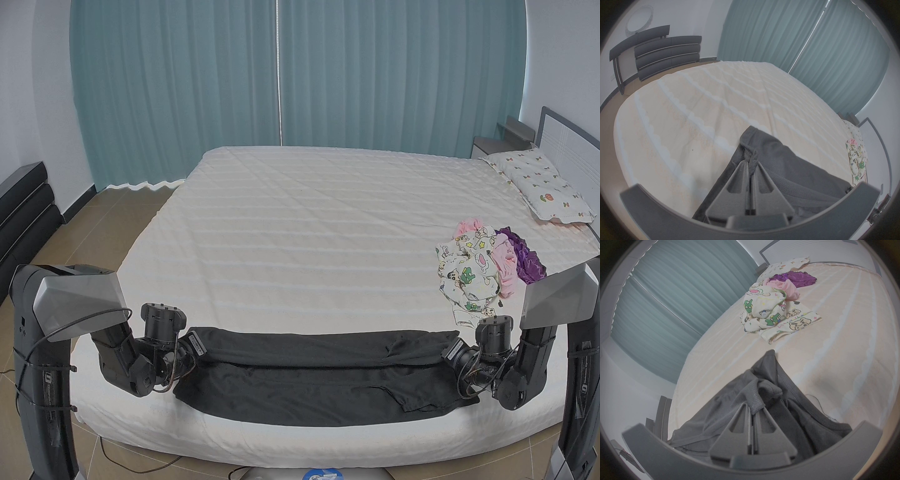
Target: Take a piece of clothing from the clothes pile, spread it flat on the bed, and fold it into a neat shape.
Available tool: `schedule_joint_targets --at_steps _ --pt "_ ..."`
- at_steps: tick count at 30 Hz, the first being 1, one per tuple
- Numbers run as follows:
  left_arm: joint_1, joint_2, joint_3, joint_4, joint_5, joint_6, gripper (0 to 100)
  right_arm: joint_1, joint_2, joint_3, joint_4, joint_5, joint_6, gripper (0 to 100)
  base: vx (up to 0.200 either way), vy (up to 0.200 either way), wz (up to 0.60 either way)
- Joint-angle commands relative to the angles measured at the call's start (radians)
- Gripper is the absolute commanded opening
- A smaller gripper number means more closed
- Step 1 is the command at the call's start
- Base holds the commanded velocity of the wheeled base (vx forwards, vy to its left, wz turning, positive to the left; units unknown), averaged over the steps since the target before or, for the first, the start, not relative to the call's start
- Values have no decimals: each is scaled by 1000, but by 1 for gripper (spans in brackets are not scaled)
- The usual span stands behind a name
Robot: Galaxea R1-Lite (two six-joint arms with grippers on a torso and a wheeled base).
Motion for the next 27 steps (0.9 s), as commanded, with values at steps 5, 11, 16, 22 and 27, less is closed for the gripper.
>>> schedule_joint_targets --at_steps 5,11,16,22,27 --pt "-18 39 39 1 2 16 0 1 40 16 -1 0 -32 0 0 0 0" --pt "-30 31 65 -1 3 34 100 -1 43 19 -1 0 -46 100 0 0 0" --pt "-37 13 95 -2 16 46 100 -5 23 27 -4 -3 -45 100 0 0 0" --pt "0 -106 147 7 19 43 100 -28 -73 82 -22 1 -34 100 0 0 0" --pt "45 -193 226 7 -9 40 100 -38 -109 168 -96 15 -23 100 0 0 0"
